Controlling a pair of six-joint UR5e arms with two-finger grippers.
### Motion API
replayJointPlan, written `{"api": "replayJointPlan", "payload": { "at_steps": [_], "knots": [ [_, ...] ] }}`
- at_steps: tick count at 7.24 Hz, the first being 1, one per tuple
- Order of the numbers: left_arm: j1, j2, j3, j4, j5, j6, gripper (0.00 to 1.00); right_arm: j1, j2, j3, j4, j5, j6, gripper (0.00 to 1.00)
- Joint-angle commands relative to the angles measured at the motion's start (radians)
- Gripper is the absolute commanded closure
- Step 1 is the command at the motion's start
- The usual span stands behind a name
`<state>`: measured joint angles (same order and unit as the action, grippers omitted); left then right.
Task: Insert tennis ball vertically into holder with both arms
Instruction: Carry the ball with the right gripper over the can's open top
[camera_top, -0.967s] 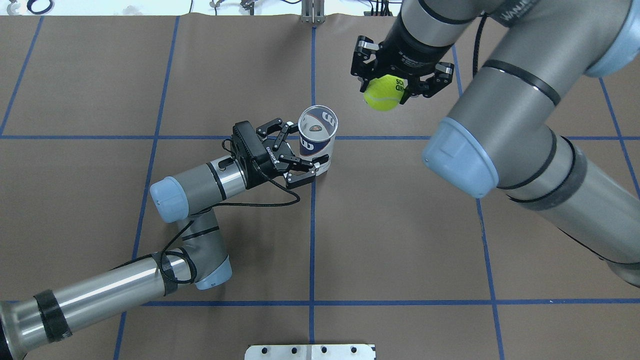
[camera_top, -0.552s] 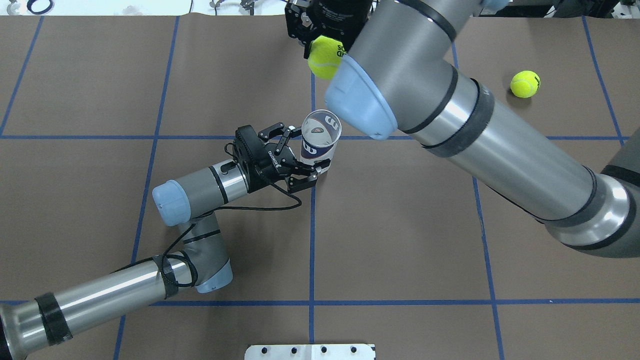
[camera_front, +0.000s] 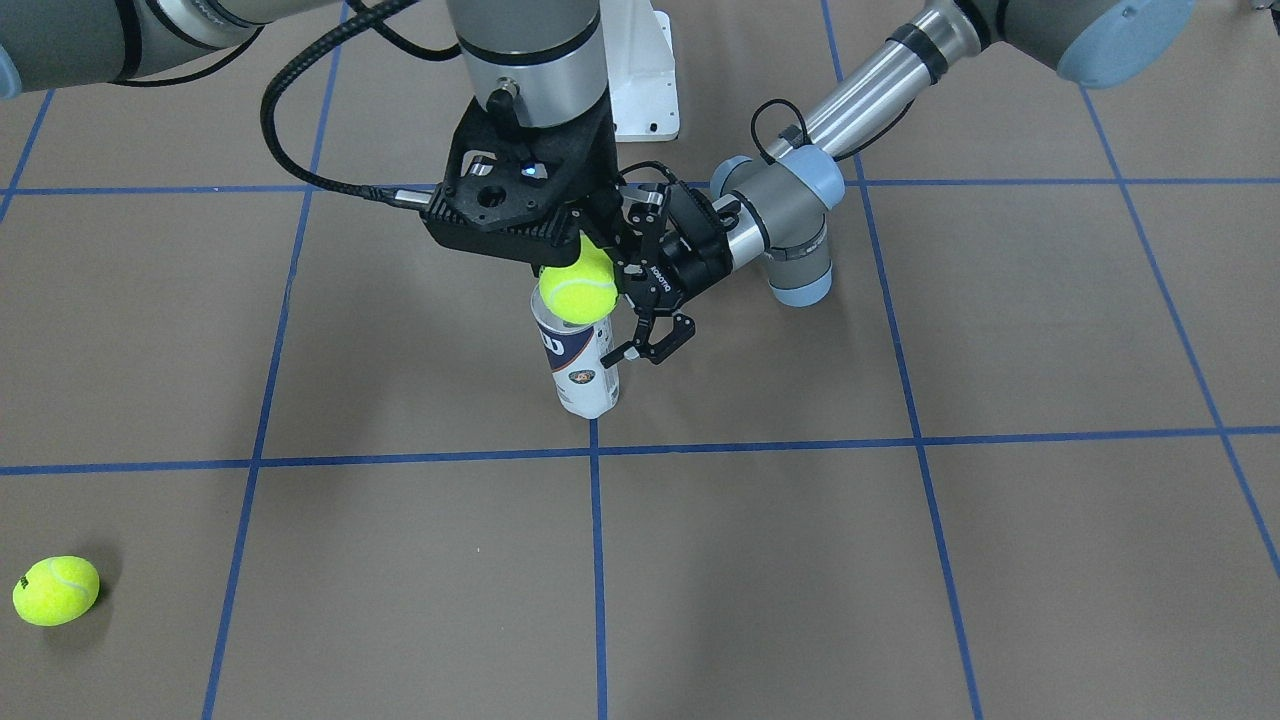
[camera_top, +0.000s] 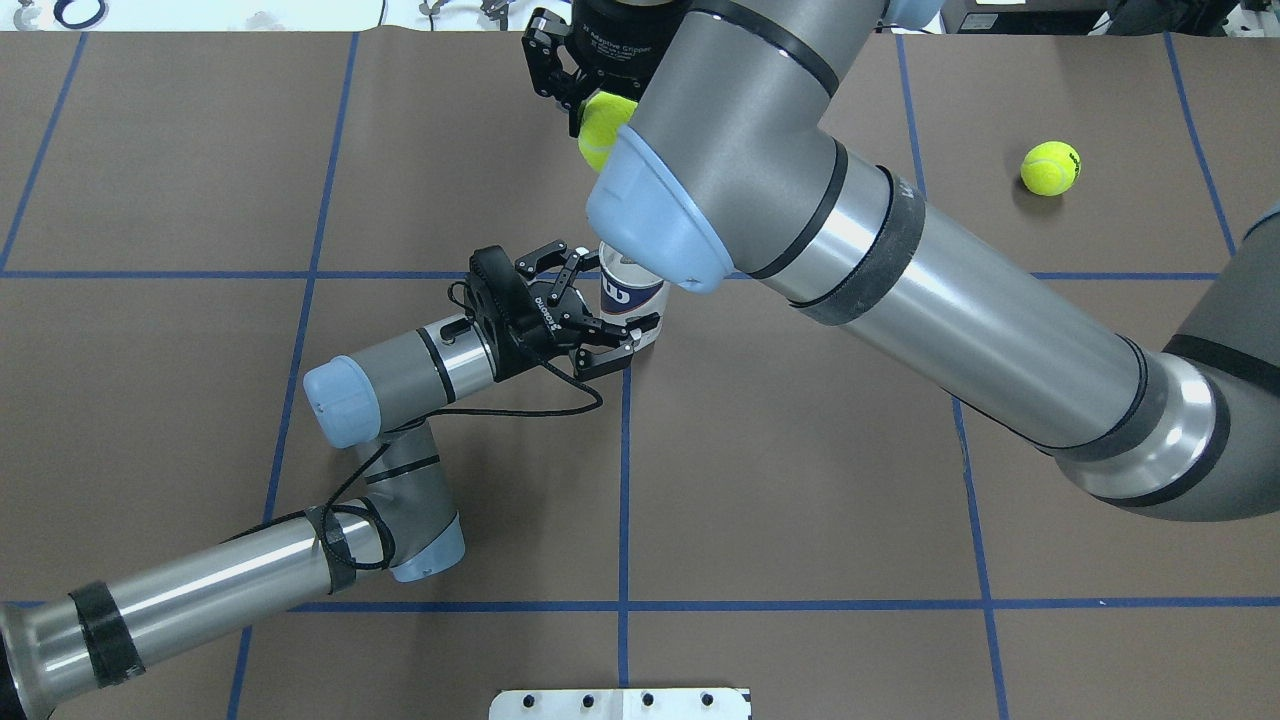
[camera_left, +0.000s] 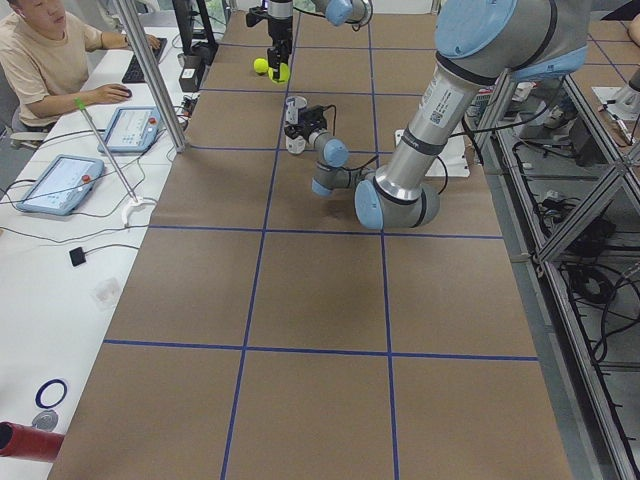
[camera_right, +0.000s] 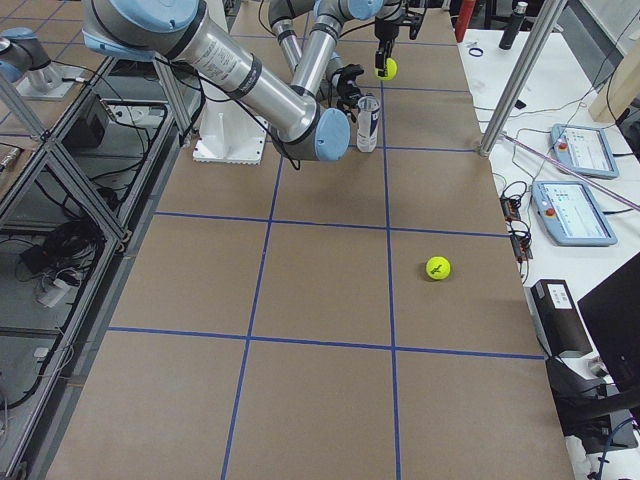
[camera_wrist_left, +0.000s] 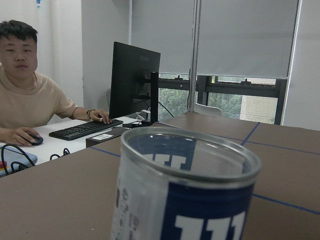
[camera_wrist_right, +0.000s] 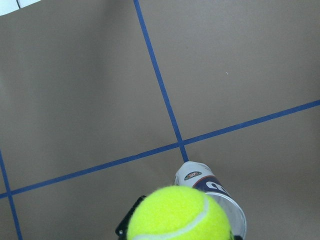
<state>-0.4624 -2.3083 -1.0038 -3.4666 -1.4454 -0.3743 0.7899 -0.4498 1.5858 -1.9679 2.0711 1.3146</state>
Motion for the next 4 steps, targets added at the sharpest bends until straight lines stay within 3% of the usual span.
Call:
{"api": "replayJointPlan", "payload": {
  "at_steps": [1, 4],
  "knots": [
    [-0.015, 0.001, 0.002, -0.002, -0.001, 0.000, 0.01, -0.004, -0.009, 0.016, 0.000, 0.003, 0.000, 0.87],
    [-0.016, 0.003, 0.002, -0.002, -0.001, 0.000, 0.01, -0.026, -0.058, 0.059, 0.000, -0.005, -0.002, 0.73]
  ]
}}
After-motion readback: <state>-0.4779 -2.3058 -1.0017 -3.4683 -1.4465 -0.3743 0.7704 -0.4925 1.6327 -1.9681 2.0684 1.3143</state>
